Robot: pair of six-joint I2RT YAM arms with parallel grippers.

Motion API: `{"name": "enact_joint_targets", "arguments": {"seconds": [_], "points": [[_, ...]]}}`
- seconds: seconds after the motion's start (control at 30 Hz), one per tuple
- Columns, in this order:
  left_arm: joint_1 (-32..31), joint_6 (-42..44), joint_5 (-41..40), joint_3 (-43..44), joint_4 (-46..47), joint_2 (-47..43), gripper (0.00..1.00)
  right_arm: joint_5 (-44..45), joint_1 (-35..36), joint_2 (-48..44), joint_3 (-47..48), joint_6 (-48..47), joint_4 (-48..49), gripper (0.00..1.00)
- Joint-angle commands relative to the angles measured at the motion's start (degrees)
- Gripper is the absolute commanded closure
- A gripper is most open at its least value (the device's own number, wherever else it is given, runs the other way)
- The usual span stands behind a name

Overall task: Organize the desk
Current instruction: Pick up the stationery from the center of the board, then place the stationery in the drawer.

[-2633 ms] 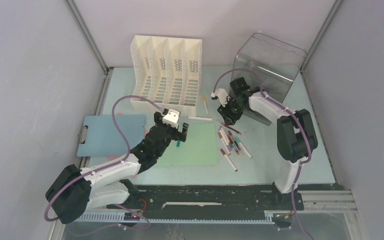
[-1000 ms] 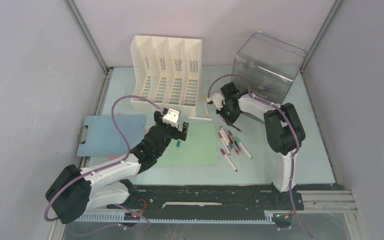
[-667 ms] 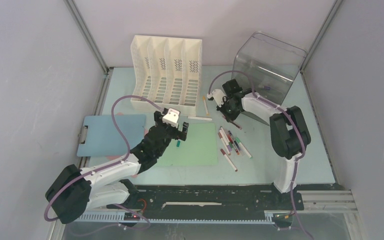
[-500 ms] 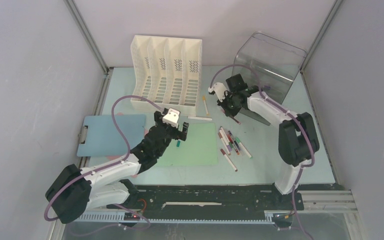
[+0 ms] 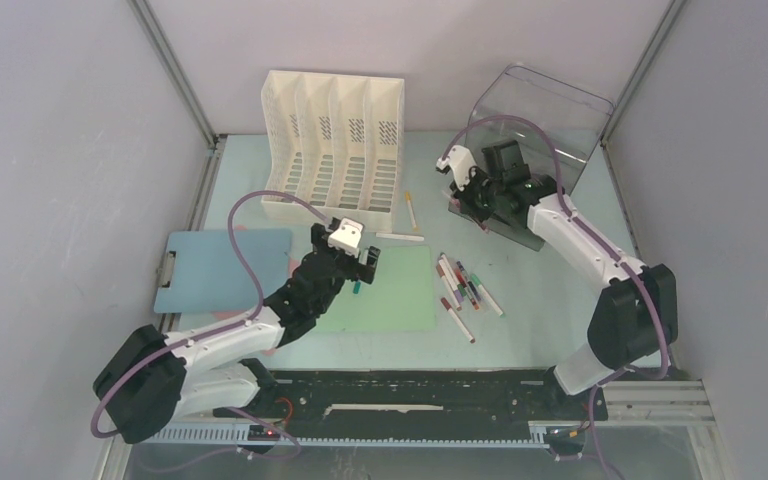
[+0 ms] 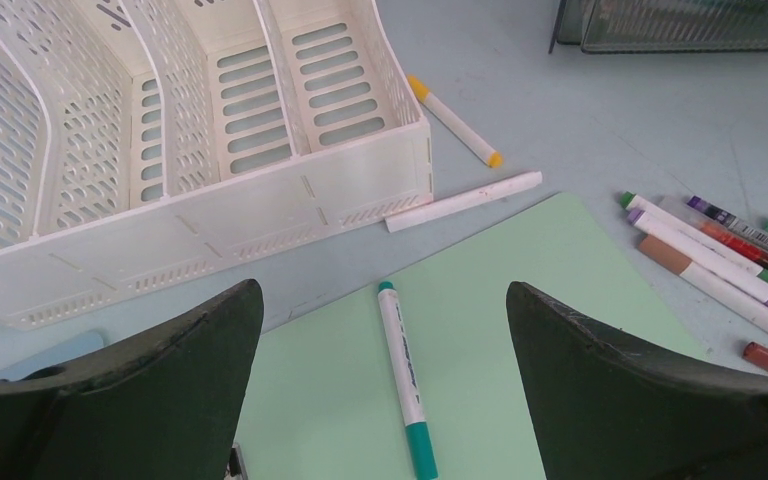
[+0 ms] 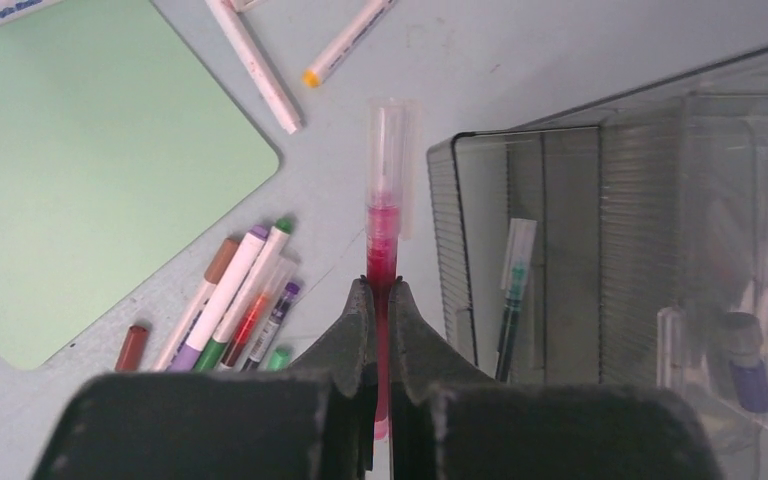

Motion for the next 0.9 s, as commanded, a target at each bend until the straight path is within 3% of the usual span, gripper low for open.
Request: {"name": "enact_joint_targets", "arguments": {"seconds": [0.0, 0.87], "points": [[-0.7, 1.63, -1.18, 2.72, 0.74, 0.62, 0.0, 0.84, -1.6, -2.46, -1.03, -0.64, 4.07, 1.0], [-1.93, 2.54, -2.57, 3.45, 0.34, 1.45, 0.0, 18.89, -4.06, -0.93, -5.45, -4.45, 13.76, 1.0]]}}
